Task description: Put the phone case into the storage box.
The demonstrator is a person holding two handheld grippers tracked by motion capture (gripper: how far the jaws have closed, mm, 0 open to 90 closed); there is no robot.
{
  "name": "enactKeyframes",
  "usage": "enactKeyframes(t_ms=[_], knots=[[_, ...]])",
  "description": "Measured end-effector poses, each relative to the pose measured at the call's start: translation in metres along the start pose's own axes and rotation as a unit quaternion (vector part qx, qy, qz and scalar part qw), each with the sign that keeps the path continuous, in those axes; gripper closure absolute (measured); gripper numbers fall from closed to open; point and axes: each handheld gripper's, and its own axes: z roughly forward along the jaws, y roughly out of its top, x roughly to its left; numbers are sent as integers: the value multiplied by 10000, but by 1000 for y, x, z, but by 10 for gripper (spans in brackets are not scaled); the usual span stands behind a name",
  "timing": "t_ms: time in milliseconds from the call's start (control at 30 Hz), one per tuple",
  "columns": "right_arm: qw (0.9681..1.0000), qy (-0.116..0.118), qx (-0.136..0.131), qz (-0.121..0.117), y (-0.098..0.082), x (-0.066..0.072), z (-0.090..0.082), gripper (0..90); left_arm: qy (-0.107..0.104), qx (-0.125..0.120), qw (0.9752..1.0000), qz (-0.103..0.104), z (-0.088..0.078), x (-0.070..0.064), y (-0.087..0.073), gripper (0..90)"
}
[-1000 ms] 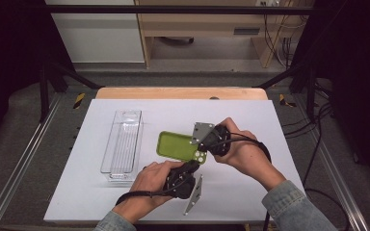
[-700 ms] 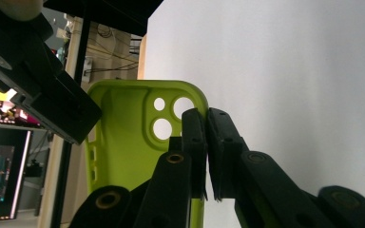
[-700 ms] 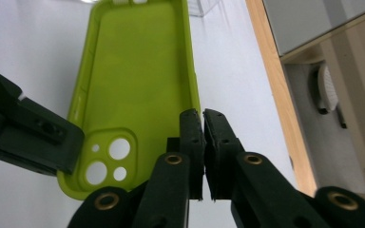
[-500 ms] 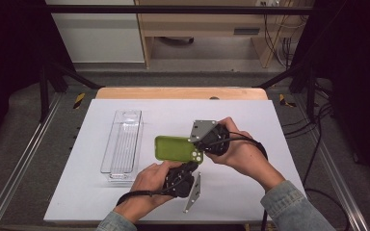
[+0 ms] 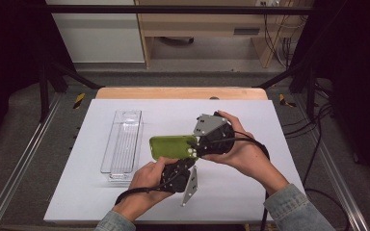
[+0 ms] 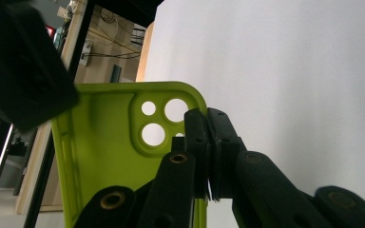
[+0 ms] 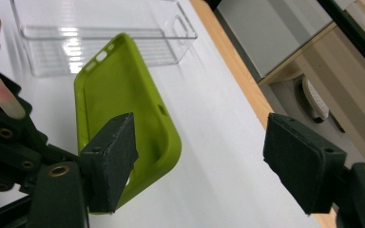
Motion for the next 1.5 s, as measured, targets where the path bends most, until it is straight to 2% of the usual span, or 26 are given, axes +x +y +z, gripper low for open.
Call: enactKeyframes(t_ms=[200,233,267,300,367,500,533,567,600,633,667,767,800,1067,1200,1267,1333,1400,1500], knots=[[9995,-167,-132,217,4,-6,-10,221,62,50,9999,-138,-1,3,-7,877],[9987,-283,-243,342,3,-9,-16,203,77,58,9999,-143,-1,4,-7,877],[9987,-283,-243,342,3,-9,-16,203,98,121,9998,-112,-3,5,-8,877],[9981,-322,-295,428,3,-11,-18,186,105,100,9997,-175,-4,6,-9,877],[9961,-500,-376,626,1,-16,-23,159,148,121,9996,-198,-6,8,-10,877],[9925,-641,-436,941,-6,-22,-28,119,205,158,9993,-286,-9,15,-13,877],[9901,-792,-466,1065,-12,-24,-28,112,206,117,9990,-373,-9,15,-15,877],[9901,-792,-466,1065,-12,-24,-28,112,213,146,9990,-368,-10,17,-15,877],[9892,-817,-482,1113,-15,-26,-28,106,225,123,9987,-449,-10,18,-16,877],[9862,-899,-509,1290,-23,-28,-28,97,234,137,9985,-486,-11,20,-18,877],[9862,-899,-509,1290,-23,-28,-28,97,239,138,9983,-507,-11,21,-18,877],[9831,-1005,-545,1426,-36,-31,-27,87,284,91,9980,-560,-12,27,-21,877],[9826,-1025,-539,1450,-39,-31,-27,86,309,110,9972,-678,-12,29,-22,877],[9740,-1225,-587,1816,-70,-36,-24,77,443,10,9923,-1159,-15,45,-35,877],[9699,-1364,-605,1926,-87,-35,-23,83,527,-112,9869,-1518,-18,55,-42,877],[9672,-1419,-626,2012,-97,-34,-21,95,561,-164,9836,-1708,-20,60,-47,877],[9643,-1525,-609,2076,-108,-31,-20,98,621,-197,9813,-1809,-22,64,-49,877],[9618,-1535,-692,2156,-115,-30,-20,92,685,-224,9791,-1903,-25,70,-51,877],[9538,-1624,-968,2333,-128,-26,-21,85,792,-254,9766,-1984,-29,77,-53,877]])
